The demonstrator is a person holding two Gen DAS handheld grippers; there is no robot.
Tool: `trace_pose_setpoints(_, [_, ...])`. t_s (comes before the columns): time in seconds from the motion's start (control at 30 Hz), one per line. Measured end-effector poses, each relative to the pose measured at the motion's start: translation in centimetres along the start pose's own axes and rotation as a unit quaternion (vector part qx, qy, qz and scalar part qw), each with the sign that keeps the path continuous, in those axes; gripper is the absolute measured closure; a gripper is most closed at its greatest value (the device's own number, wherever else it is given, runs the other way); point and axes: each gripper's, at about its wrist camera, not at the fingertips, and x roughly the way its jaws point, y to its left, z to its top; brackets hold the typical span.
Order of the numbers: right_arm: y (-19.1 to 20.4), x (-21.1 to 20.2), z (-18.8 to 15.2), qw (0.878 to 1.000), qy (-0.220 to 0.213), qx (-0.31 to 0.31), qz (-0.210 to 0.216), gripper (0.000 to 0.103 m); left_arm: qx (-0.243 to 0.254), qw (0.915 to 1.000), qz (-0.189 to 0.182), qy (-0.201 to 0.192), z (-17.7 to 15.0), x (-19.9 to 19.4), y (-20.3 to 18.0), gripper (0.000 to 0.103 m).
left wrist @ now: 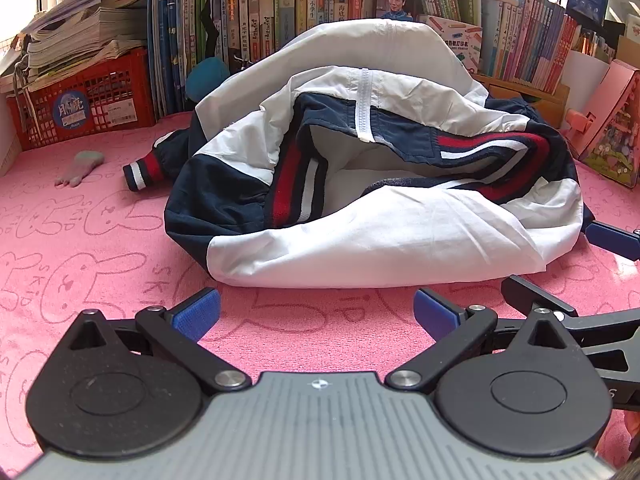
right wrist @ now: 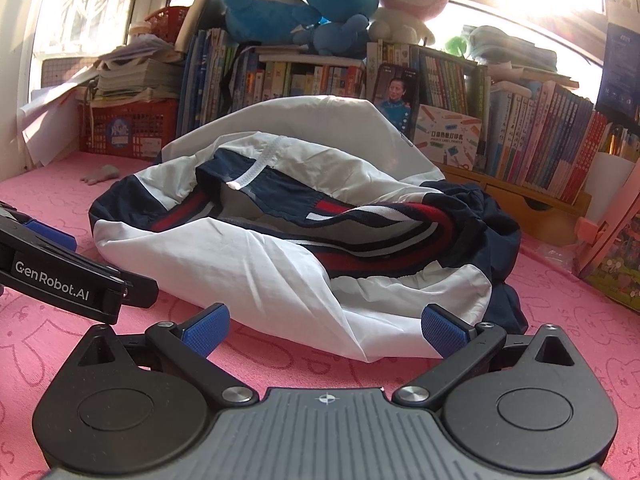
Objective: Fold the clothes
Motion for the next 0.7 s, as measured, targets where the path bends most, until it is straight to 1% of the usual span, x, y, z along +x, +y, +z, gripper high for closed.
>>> trace_pose_setpoints(0.23, [-0.22,-0.02,-0.03,1.000,0.001,0.004,-0.001,0.000,-0.005,1.0000,-0.005,0.003,0.01,0.08,0.07,0.000])
trace_pose_setpoints(0.43, [-0.54,-0.06,0.04,1.000,0.004,0.011,0.001,0.000,-0.007,0.9999,-0.011,-0.003,0.00,-0.10,0.05,0.000])
trace_pose_setpoints(0.7, [-0.60,-0.02,0.15,1.000,0.007,0.012,-0.005,0.000,-0.011,0.9996,-0.027,-0.003,0.12,-0.26,0.02,0.000])
